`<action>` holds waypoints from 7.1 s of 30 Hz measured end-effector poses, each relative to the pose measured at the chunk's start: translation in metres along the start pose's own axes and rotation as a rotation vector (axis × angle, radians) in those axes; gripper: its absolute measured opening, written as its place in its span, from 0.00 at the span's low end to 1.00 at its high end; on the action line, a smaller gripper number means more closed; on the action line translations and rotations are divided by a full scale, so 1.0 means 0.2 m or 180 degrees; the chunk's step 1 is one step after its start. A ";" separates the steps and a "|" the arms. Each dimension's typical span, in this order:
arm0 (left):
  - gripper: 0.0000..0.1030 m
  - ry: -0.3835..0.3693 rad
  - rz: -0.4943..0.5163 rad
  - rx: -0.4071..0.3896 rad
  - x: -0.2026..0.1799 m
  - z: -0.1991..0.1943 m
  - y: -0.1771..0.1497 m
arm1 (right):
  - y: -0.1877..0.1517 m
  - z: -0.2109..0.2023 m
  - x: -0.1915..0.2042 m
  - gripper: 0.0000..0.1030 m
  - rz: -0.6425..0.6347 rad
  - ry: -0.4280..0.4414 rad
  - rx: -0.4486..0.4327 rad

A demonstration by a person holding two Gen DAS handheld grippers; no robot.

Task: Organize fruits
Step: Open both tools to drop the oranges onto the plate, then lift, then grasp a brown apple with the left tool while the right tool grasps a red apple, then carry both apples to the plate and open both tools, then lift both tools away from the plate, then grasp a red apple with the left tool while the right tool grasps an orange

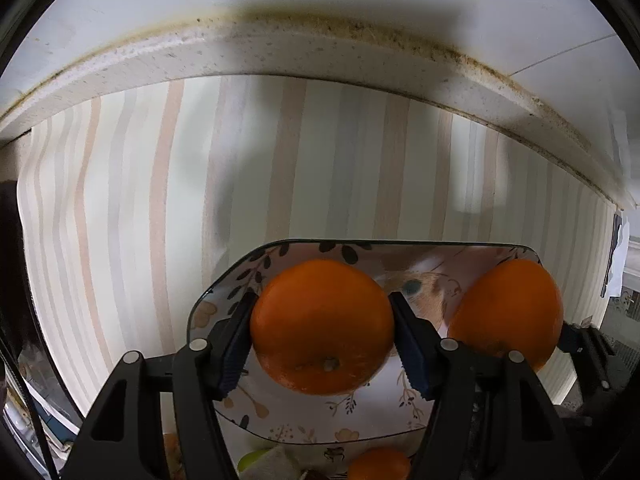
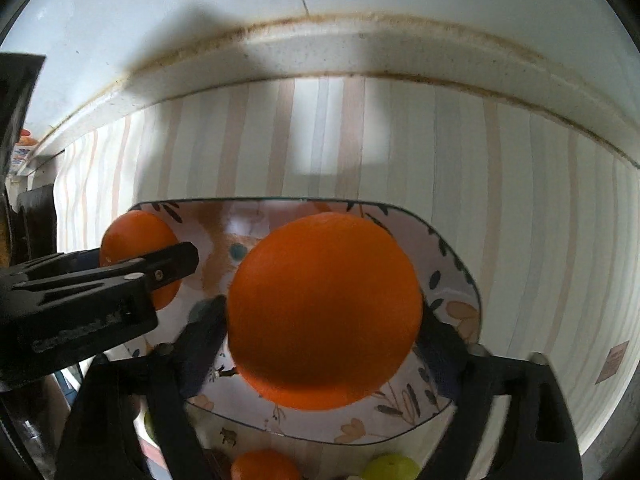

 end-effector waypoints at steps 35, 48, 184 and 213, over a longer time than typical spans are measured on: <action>0.82 0.0280 0.0230 -0.1390 0.08 -0.75 -0.73 | -0.67 -0.71 -0.06 0.93 0.0192 -0.0207 -0.1015; 0.82 0.0195 0.0311 -0.1789 0.03 -0.96 -1.09 | -1.00 -1.08 0.00 0.93 0.0192 -0.0117 -0.1495; 0.76 0.0271 0.0333 -0.1418 0.12 -0.77 -0.87 | -0.86 -0.72 0.01 0.93 0.0261 -0.0152 -0.1046; 0.88 0.0358 0.0049 -0.1564 0.42 -0.84 -1.06 | -1.09 -0.81 0.13 0.93 0.0302 0.0076 -0.1053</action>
Point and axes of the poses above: each gripper's, at about its wrist camera, not at the fingertips, and z roughly the way its jaws point, x to its left, y to its top, the point moved 10 cm from there along z, roughly the way its jaws point, and after that the axes turned 5 degrees about -y, right-handed, at the moved point
